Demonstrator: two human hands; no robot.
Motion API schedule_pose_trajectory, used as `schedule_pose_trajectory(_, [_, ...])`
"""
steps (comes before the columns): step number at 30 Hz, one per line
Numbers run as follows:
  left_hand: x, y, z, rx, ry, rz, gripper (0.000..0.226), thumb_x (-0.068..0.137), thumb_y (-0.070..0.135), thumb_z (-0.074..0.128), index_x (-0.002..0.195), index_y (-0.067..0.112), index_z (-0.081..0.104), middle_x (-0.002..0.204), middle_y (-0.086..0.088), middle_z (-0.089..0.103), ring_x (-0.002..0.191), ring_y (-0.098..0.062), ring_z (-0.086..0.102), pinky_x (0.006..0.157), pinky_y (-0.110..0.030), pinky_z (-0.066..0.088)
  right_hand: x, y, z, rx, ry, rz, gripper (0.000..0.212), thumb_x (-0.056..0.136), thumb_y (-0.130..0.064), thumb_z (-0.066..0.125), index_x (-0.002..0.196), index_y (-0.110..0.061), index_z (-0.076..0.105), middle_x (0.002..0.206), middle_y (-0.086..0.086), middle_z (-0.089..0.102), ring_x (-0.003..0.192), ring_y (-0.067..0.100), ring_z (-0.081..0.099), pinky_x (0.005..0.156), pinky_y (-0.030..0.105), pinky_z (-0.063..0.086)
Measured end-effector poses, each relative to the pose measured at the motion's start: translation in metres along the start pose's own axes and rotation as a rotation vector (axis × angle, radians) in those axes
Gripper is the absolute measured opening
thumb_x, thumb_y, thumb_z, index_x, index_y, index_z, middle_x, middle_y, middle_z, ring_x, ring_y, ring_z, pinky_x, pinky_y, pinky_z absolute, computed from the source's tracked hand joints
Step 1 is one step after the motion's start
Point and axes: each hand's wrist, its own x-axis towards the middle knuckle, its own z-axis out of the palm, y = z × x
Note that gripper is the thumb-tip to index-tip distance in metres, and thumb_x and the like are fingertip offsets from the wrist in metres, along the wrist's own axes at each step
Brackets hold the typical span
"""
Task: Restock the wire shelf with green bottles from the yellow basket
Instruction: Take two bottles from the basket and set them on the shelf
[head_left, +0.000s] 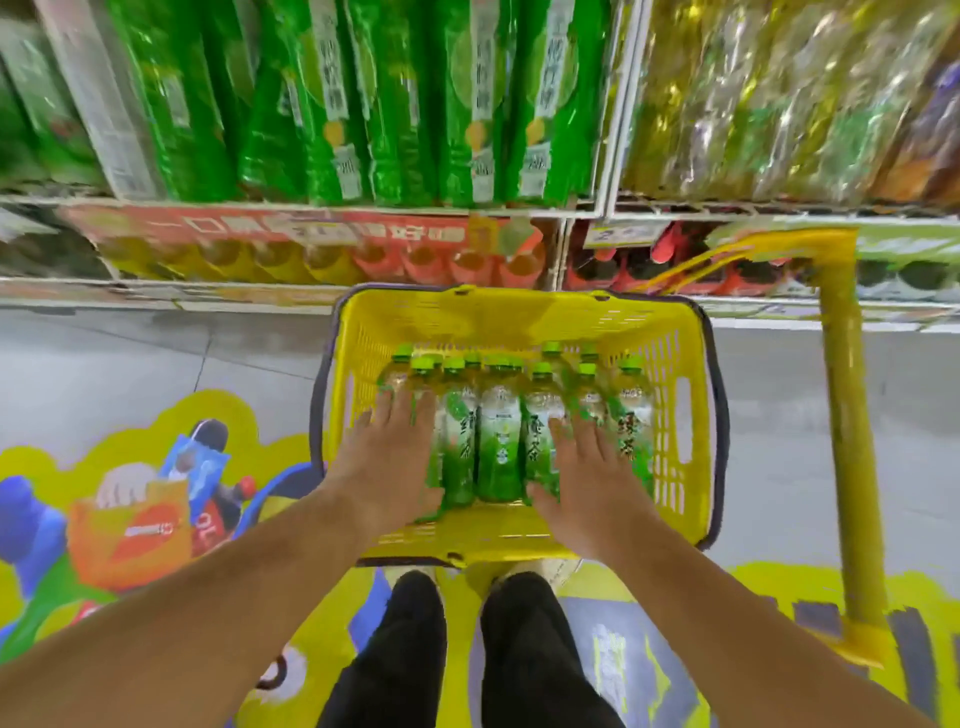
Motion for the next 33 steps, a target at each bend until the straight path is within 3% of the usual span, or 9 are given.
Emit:
schedule_pose_trajectory(7, [0.031,0.010,0.048,-0.392,0.179,-0.110,0.118,0.081,0.052,0.077,0.158,0.008,-0.002,0.164,-0.011,-0.001,0.150,-0.037,0.020,0.118,-0.043,0.035,0.043,0.005,0.051,0.227,-0.007,0.123,0.086,0.096,-0.057,0.043,0.156,-0.021,-0.008,0.165,0.004,0.000,0.150,0.030,0.010,0.112,0.049,0.032])
schedule_pose_trajectory(11, [0.038,0.015,0.060,-0.587,0.253,-0.222,0.123,0.079,0.043,0.082,0.158,0.012,-0.008,0.161,-0.011,0.005,0.150,-0.033,0.017,0.119,-0.038,0.028,0.060,0.003,0.061,0.421,0.017,0.234,0.086,0.095,-0.051,0.053,0.156,-0.017,0.003,0.162,0.007,0.014,0.147,0.033,0.020,0.114,0.047,0.030])
schedule_pose_trajectory(14, [0.045,0.016,0.065,-0.683,0.278,-0.270,0.127,0.076,0.040,0.086,0.158,0.018,-0.008,0.153,-0.009,0.014,0.143,-0.031,0.029,0.112,-0.035,0.036,0.077,-0.001,0.066,0.578,0.085,0.328,0.062,0.089,-0.045,0.062,0.136,-0.018,0.032,0.127,0.006,0.051,0.114,0.030,0.056,0.094,0.049,0.052])
schedule_pose_trajectory(16, [0.047,0.015,0.070,-0.702,0.280,-0.274,0.127,0.075,0.038,0.087,0.158,0.016,-0.005,0.148,-0.011,0.019,0.139,-0.030,0.033,0.111,-0.033,0.036,0.086,-0.005,0.070,0.653,0.099,0.399,0.050,0.084,-0.042,0.068,0.119,-0.021,0.039,0.109,0.002,0.058,0.092,0.028,0.065,0.078,0.048,0.058])
schedule_pose_trajectory(18, [0.048,0.012,0.075,-0.779,0.221,-0.327,0.120,0.075,0.034,0.088,0.156,0.012,0.003,0.144,-0.015,0.030,0.133,-0.031,0.041,0.107,-0.034,0.042,0.093,-0.007,0.071,0.681,0.123,0.455,0.048,0.083,-0.039,0.072,0.114,-0.019,0.041,0.104,0.002,0.059,0.087,0.027,0.065,0.073,0.044,0.057])
schedule_pose_trajectory(20, [0.047,0.010,0.082,-0.867,0.145,-0.402,0.098,0.076,0.033,0.088,0.144,0.009,0.021,0.129,-0.015,0.048,0.117,-0.032,0.058,0.086,-0.035,0.054,0.099,-0.007,0.072,0.687,0.129,0.506,0.047,0.084,-0.033,0.074,0.113,-0.016,0.041,0.100,0.002,0.057,0.085,0.025,0.061,0.067,0.037,0.049])
schedule_pose_trajectory(22, [0.047,0.008,0.088,-0.886,0.121,-0.428,0.079,0.076,0.035,0.087,0.128,0.009,0.033,0.110,-0.010,0.055,0.101,-0.030,0.062,0.069,-0.031,0.048,0.102,-0.008,0.072,0.684,0.136,0.537,0.049,0.084,-0.030,0.076,0.112,-0.014,0.040,0.097,0.002,0.055,0.083,0.026,0.057,0.066,0.035,0.045])
schedule_pose_trajectory(27, [0.053,0.005,0.085,-0.902,0.065,-0.452,0.068,0.076,0.034,0.085,0.119,0.010,0.038,0.087,0.000,0.049,0.069,-0.012,0.054,0.044,-0.018,0.032,0.109,-0.015,0.066,0.617,0.123,0.607,0.055,0.081,-0.029,0.079,0.107,-0.012,0.033,0.078,-0.002,0.048,0.074,0.026,0.052,0.060,0.034,0.041])
schedule_pose_trajectory(33, [0.056,0.001,0.081,-0.906,0.019,-0.465,0.069,0.076,0.032,0.082,0.123,0.011,0.037,0.086,-0.001,0.051,0.065,-0.013,0.052,0.044,-0.025,0.031,0.100,-0.007,0.065,0.724,0.171,0.542,0.054,0.080,-0.032,0.077,0.110,-0.013,0.036,0.078,-0.001,0.052,0.062,0.015,0.049,0.052,0.028,0.037])
